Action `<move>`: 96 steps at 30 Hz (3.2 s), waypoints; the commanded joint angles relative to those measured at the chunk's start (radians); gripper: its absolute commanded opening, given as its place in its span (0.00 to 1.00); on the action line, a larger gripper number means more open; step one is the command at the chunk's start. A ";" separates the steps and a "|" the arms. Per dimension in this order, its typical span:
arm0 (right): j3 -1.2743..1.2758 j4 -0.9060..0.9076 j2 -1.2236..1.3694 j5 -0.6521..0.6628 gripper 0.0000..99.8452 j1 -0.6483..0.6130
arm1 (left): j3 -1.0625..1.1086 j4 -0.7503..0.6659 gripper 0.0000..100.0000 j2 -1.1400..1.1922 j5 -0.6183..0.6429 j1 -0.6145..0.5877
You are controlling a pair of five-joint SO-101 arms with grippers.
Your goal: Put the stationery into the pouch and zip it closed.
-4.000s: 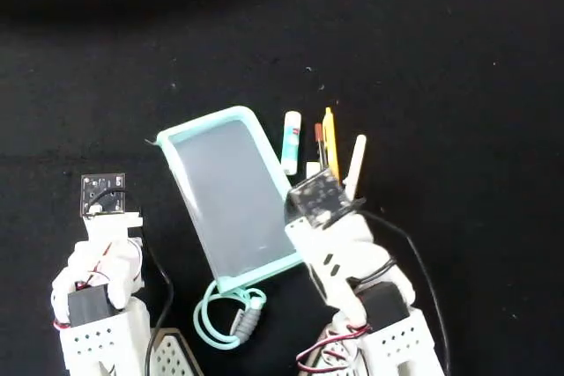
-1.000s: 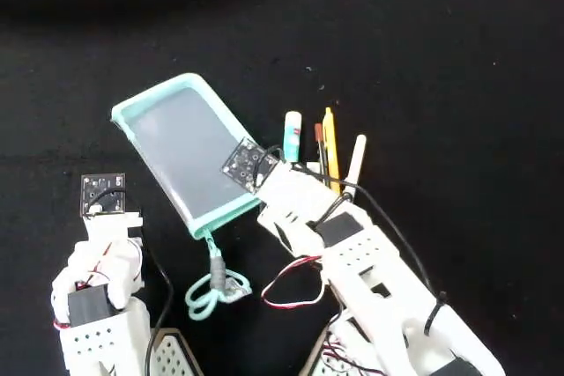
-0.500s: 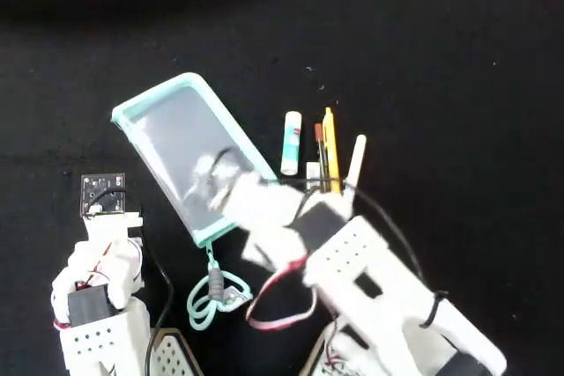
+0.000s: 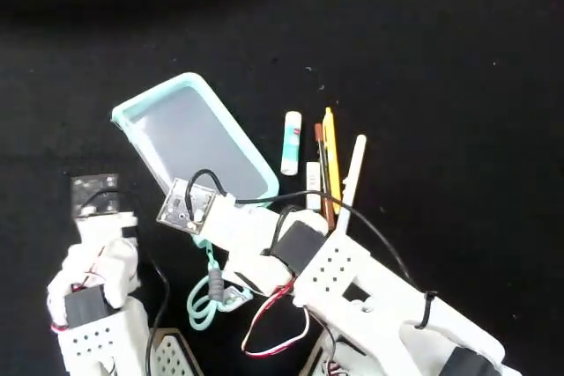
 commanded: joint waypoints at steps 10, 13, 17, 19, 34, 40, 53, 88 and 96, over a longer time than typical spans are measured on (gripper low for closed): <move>-0.087 -0.069 0.002 -0.210 0.21 -0.075 | 0.016 -0.198 0.05 -0.006 -0.003 -0.840; -0.105 -0.081 0.004 -0.259 0.21 -0.144 | 0.016 -0.196 0.05 -0.002 -0.003 -0.857; -0.127 -0.075 0.010 -0.310 0.27 -0.158 | 0.016 -0.199 0.05 -0.006 -0.008 -0.785; -0.131 -0.075 0.038 -0.310 0.31 -0.158 | 0.016 -0.203 0.05 -0.006 -0.008 -0.702; -0.367 0.061 0.410 -0.315 0.28 -0.163 | -0.213 -0.043 0.05 0.002 -0.091 -0.579; -0.403 0.092 0.513 -0.315 0.28 -0.164 | -0.274 0.049 0.05 -0.006 -0.091 -0.582; -0.449 0.089 0.645 -0.311 0.28 -0.293 | -0.295 -0.014 0.05 -0.006 -0.092 -0.630; -0.435 0.201 0.733 0.018 0.25 0.063 | -0.326 -0.060 0.05 -0.006 -0.092 -0.619; -0.470 0.233 0.852 0.095 0.25 0.124 | -0.326 -0.061 0.05 -0.006 -0.091 -0.524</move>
